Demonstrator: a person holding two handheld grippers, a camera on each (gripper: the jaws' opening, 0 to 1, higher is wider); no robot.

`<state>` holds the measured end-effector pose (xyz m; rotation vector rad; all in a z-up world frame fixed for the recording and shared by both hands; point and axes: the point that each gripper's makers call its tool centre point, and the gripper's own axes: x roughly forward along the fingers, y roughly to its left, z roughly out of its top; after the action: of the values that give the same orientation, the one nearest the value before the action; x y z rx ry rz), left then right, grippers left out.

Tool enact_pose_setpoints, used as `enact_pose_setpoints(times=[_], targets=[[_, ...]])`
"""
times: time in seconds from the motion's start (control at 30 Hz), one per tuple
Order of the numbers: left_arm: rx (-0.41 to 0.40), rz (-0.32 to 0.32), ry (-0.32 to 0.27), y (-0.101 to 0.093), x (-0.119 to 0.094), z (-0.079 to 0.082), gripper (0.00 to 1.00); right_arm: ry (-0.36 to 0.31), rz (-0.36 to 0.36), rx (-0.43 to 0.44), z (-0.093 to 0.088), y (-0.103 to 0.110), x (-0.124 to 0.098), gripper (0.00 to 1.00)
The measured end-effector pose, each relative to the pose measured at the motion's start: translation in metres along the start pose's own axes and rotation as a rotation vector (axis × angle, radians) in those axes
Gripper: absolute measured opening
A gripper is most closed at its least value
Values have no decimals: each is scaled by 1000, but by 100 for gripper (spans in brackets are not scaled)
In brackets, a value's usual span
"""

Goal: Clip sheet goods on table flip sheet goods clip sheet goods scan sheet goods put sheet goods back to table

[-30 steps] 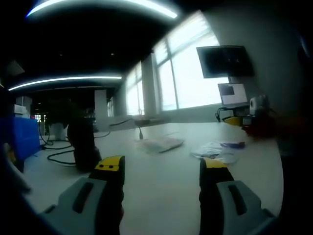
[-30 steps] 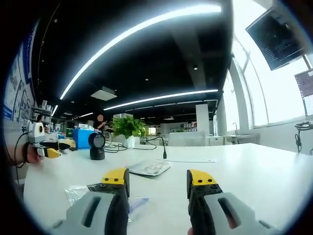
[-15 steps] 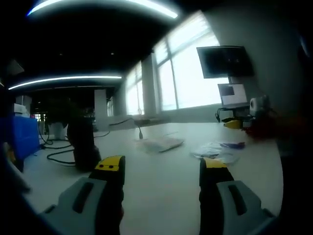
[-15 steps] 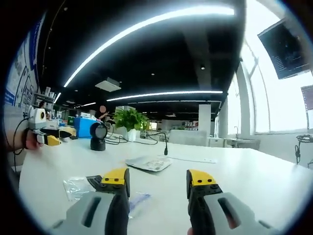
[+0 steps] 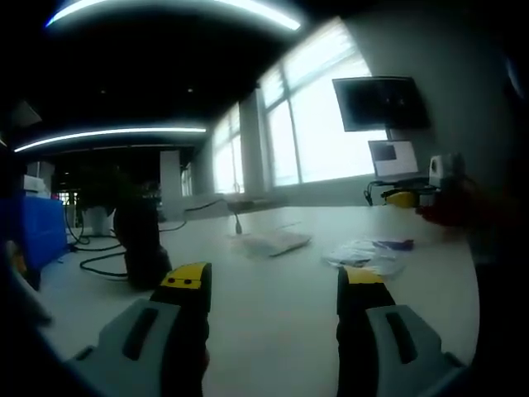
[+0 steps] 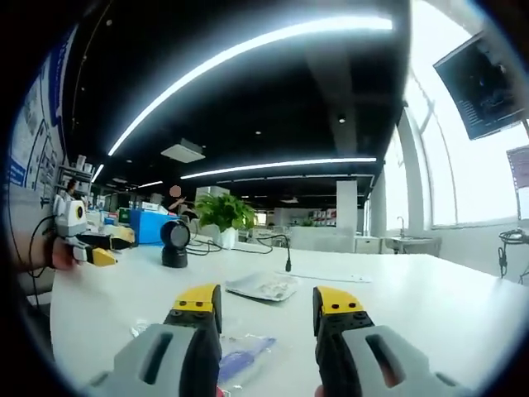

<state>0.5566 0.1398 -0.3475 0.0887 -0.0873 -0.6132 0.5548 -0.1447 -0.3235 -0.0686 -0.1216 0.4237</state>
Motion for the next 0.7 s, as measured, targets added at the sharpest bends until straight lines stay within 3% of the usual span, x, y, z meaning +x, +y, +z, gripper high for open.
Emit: enact_pose_setpoints(times=[0.2,0.7], targets=[[0,2,-4,1,0,1,54,13,56,24,2,28,6,42],[6,0,-1,0,0,0,54,26,126,-76,13,71,10,44]])
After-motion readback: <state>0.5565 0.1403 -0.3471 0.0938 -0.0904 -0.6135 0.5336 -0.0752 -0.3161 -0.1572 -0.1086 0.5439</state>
